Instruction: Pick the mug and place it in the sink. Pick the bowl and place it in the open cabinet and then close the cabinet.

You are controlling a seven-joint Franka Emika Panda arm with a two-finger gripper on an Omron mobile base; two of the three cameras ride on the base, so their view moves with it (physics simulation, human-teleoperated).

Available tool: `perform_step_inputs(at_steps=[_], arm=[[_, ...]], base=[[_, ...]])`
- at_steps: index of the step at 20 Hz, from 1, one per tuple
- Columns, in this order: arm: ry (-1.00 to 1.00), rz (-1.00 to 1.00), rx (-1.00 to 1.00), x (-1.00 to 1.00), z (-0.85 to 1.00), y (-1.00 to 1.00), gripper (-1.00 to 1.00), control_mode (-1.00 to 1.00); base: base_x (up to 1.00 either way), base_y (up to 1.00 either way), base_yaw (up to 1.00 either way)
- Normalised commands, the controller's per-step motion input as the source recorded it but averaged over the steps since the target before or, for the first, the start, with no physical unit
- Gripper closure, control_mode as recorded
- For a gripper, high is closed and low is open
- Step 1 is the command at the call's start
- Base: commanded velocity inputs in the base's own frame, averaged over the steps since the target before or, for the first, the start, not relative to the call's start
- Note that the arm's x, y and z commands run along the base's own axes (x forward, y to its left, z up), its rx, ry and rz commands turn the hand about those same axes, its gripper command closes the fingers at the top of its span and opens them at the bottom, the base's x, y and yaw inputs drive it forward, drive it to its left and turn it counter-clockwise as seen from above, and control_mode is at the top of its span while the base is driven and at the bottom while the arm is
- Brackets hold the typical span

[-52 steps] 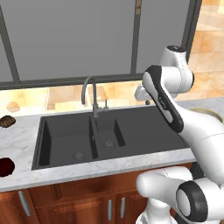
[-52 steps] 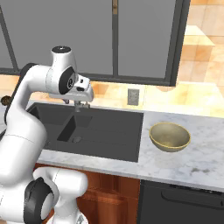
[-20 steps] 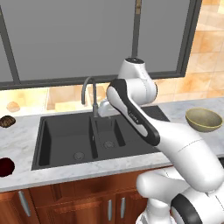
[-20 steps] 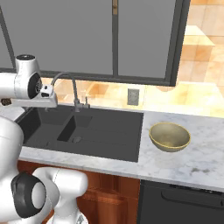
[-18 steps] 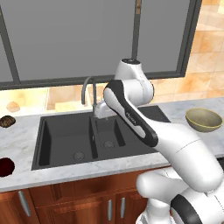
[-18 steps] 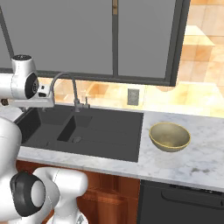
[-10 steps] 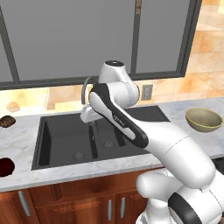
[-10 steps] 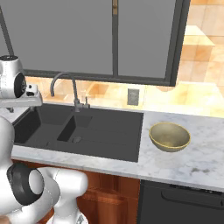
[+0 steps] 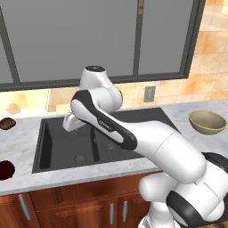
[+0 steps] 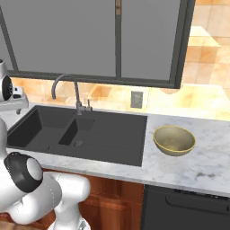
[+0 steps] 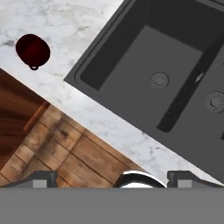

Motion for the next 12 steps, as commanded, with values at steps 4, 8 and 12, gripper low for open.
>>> perform_step_inputs(at_steps=[4,8,12], arm=[[0.0,0.14,0.0,0.0,-0.01,0.55,-1.0,-1.0],[0.0,0.13,-0.02,-0.08,0.0,0.66,-1.0,-1.0],[0.0,0.11,0.0,-0.15,-0.04,0.55,-1.0,-1.0]], base=[[0.0,0.0,0.0],[0.0,0.0,0.0],[0.0,0.0,0.0]])
